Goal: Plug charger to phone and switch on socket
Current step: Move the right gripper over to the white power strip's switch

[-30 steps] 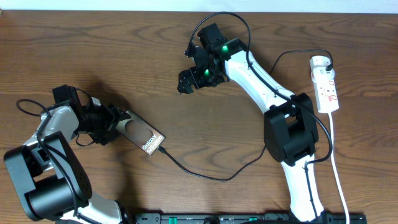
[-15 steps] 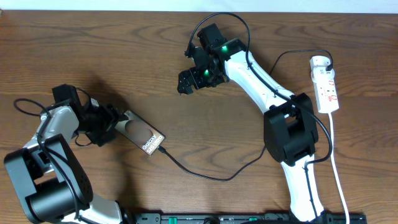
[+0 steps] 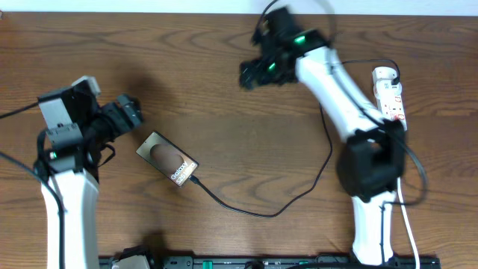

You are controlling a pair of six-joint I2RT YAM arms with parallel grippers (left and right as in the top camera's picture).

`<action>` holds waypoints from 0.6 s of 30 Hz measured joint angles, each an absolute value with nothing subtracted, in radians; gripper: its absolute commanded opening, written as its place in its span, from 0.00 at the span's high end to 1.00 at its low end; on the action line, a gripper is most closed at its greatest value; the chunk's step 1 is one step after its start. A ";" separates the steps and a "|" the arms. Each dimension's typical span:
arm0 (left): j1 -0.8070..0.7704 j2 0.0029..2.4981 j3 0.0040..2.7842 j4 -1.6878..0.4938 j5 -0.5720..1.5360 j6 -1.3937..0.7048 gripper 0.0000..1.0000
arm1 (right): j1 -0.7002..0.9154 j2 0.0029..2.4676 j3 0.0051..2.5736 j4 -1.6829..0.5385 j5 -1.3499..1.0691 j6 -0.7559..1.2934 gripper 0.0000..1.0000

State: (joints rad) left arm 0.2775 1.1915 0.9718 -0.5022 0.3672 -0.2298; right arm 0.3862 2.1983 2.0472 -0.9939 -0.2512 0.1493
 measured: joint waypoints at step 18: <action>0.106 1.137 0.972 -0.465 0.360 -0.149 0.04 | -0.191 1.873 2.091 -1.037 0.198 0.159 0.01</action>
State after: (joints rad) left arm 0.1062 1.1366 0.9718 -0.4652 0.3595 -0.1486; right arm -0.1909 1.8732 2.0911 -1.0367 0.1982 0.1593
